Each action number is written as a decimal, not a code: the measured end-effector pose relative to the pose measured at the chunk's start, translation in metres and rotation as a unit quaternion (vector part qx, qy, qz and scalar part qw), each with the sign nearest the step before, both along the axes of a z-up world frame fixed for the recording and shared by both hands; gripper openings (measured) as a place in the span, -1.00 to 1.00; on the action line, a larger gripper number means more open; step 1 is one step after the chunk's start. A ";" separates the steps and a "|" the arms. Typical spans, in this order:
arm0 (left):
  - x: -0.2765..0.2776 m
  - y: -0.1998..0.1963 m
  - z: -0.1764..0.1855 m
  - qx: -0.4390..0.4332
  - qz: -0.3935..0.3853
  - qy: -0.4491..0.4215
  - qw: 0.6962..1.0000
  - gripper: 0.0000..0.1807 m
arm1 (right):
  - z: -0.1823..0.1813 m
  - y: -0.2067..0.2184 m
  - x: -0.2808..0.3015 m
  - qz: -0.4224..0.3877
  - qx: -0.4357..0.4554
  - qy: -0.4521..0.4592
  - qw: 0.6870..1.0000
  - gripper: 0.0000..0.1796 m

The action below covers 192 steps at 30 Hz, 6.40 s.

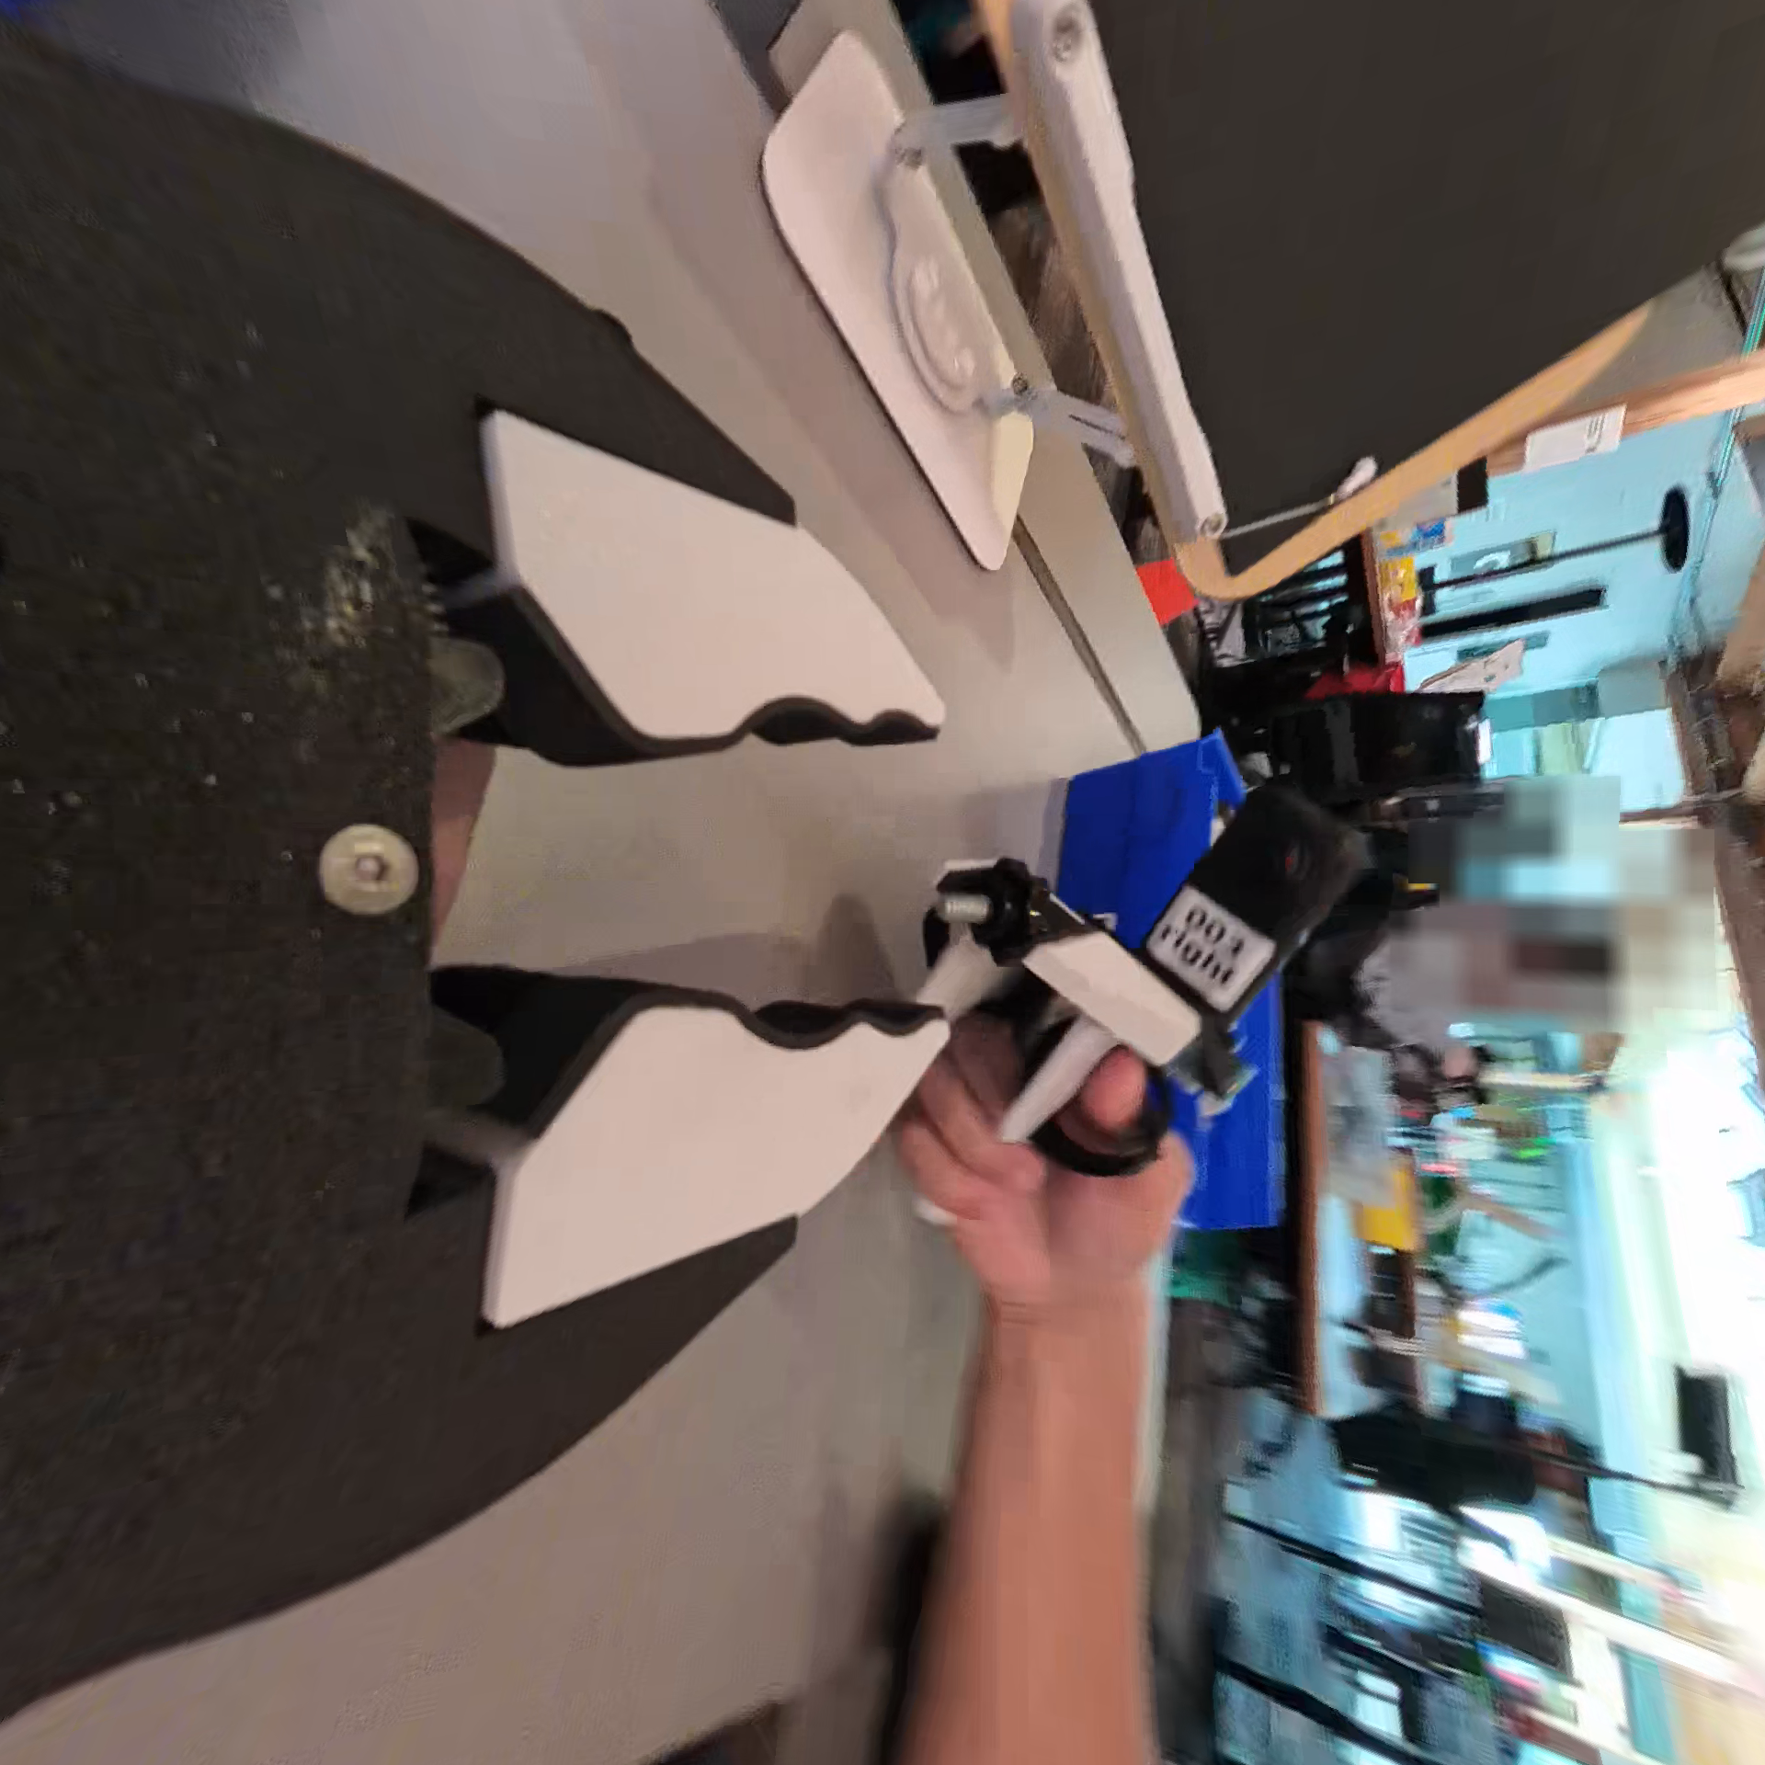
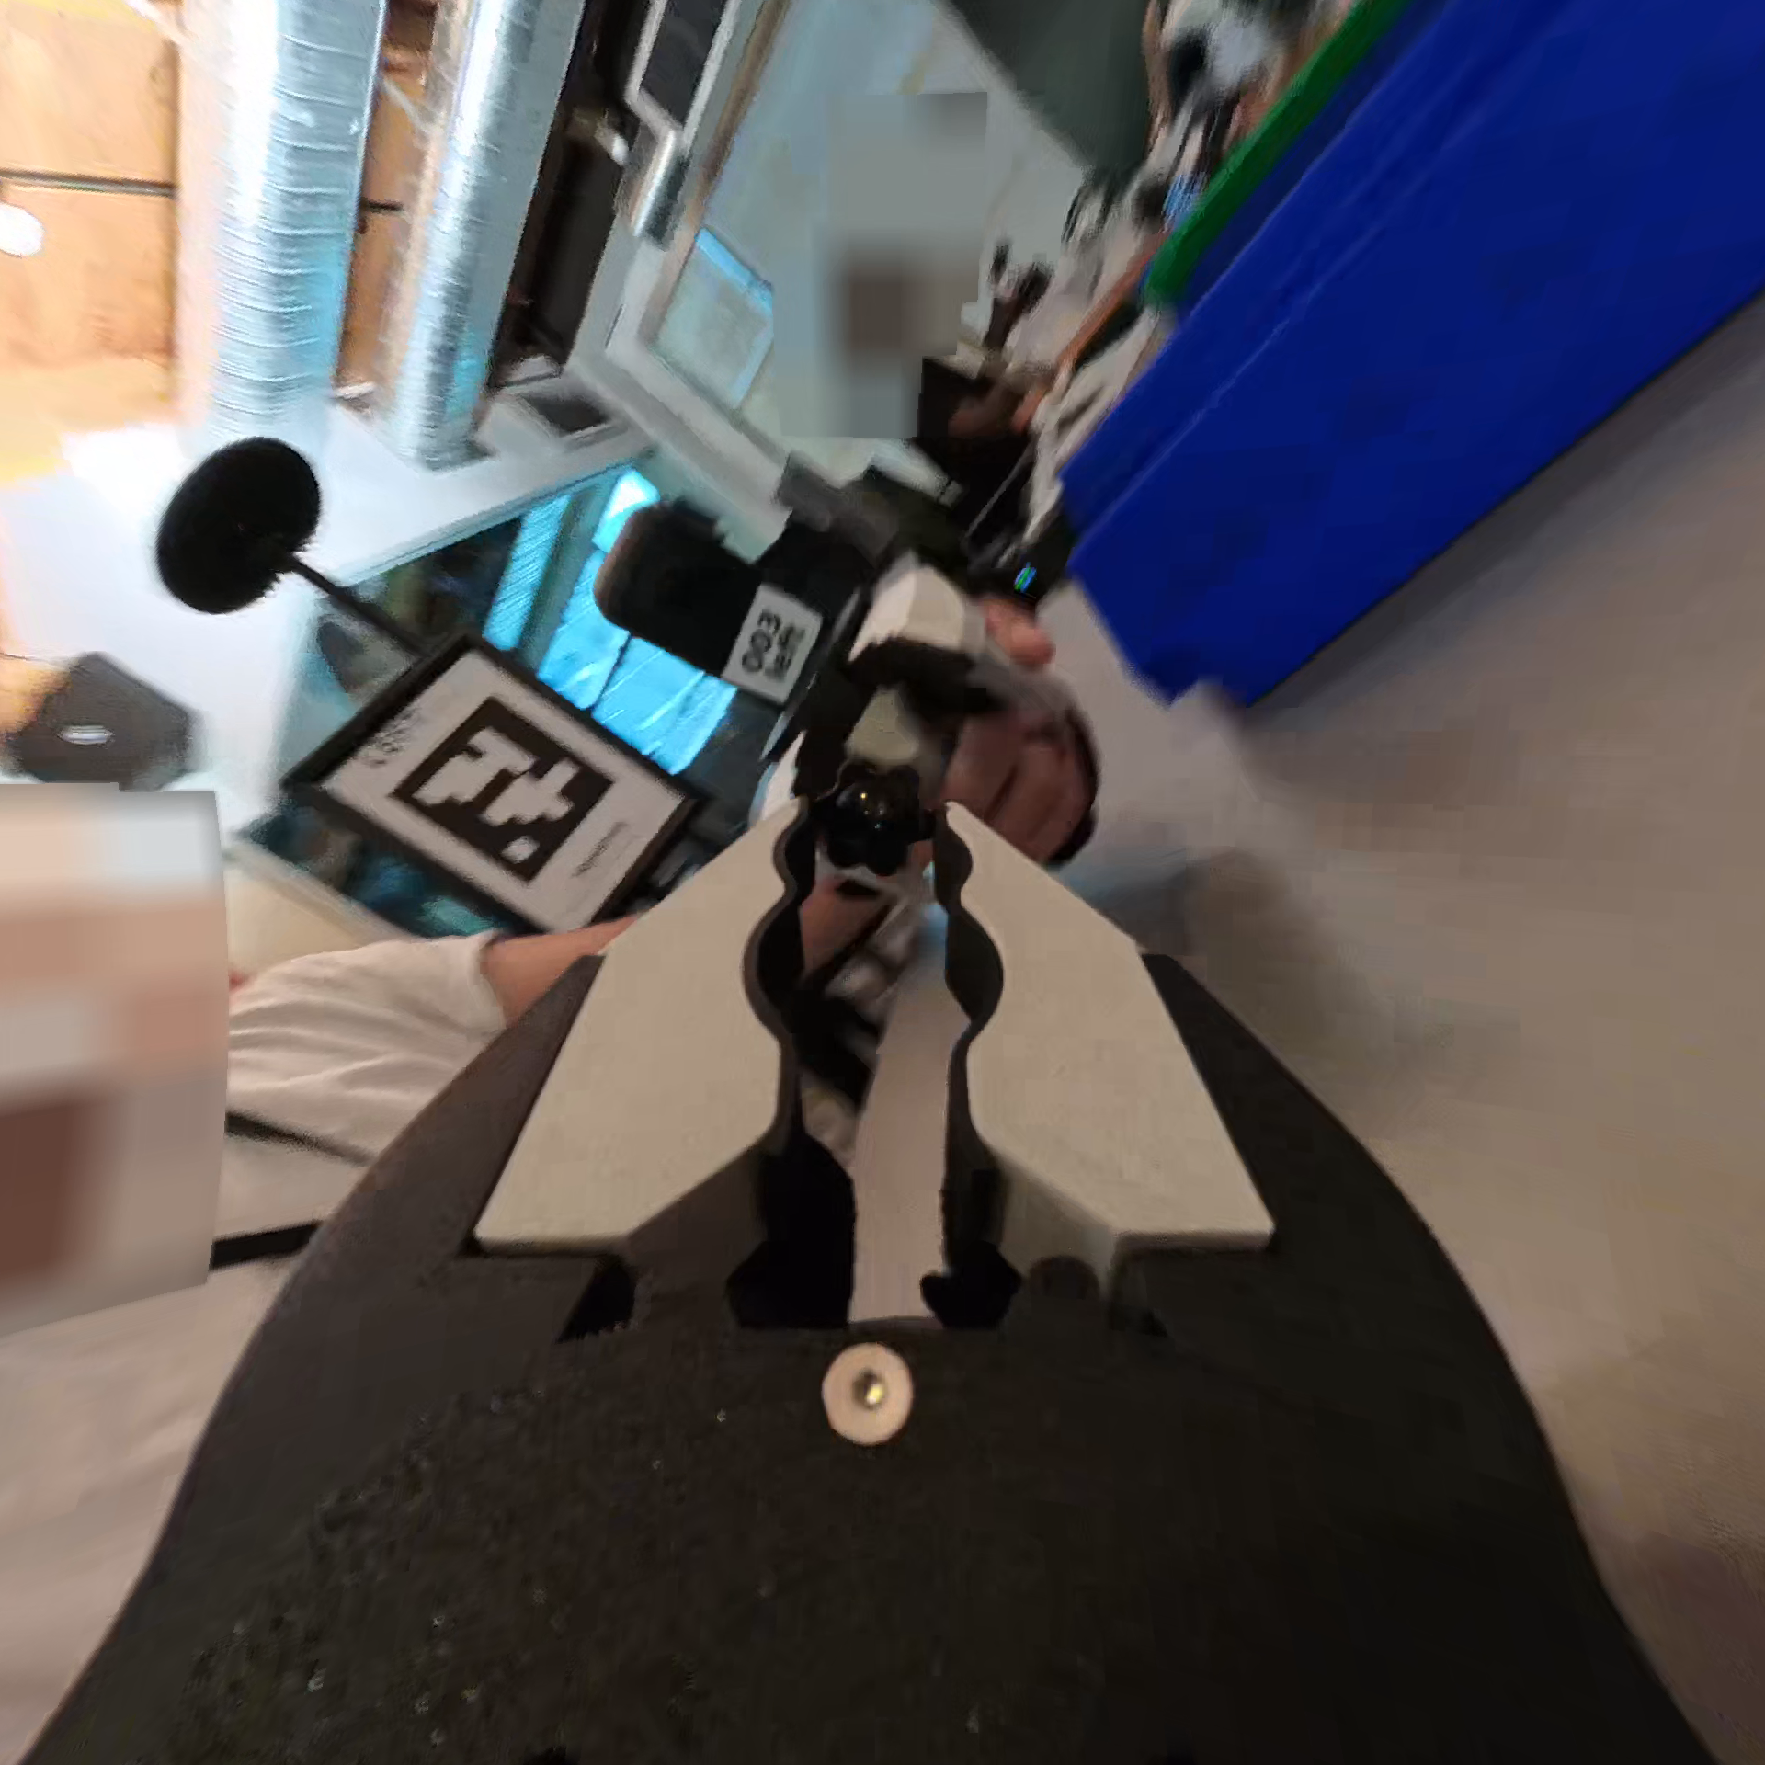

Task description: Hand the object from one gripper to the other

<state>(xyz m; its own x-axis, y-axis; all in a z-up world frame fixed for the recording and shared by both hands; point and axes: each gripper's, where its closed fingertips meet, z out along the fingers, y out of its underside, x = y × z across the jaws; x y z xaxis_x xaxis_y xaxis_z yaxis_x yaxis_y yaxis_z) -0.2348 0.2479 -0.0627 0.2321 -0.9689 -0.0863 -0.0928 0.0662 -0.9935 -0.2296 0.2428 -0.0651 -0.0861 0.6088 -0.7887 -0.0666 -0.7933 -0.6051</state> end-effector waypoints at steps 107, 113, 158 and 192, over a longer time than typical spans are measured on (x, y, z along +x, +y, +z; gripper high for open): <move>-0.002 0.032 -0.034 0.392 0.195 0.299 0.848 -0.77 | -0.037 0.038 -0.011 -0.181 0.243 -0.309 0.901 -0.43; 0.002 0.027 -0.031 0.409 0.196 0.294 0.841 -0.77 | -0.039 0.037 -0.020 -0.183 0.253 -0.312 0.897 -0.63; 0.003 -0.002 0.006 0.138 0.063 0.066 0.986 -0.79 | 0.011 -0.010 -0.026 0.082 -0.219 0.117 0.965 -0.73; -0.004 -0.017 0.000 -0.451 -0.139 -0.012 0.881 -0.80 | 0.014 -0.007 -0.027 -0.225 0.583 -0.195 0.756 -0.75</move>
<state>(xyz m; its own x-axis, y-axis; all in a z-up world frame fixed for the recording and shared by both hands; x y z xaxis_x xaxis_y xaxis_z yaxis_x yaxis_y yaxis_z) -0.2386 0.2313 -0.0628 -0.0338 -0.6602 0.7503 -0.1748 -0.7353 -0.6548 -0.2564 0.2357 -0.0507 0.4374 0.8082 0.3944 0.1936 0.3437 -0.9189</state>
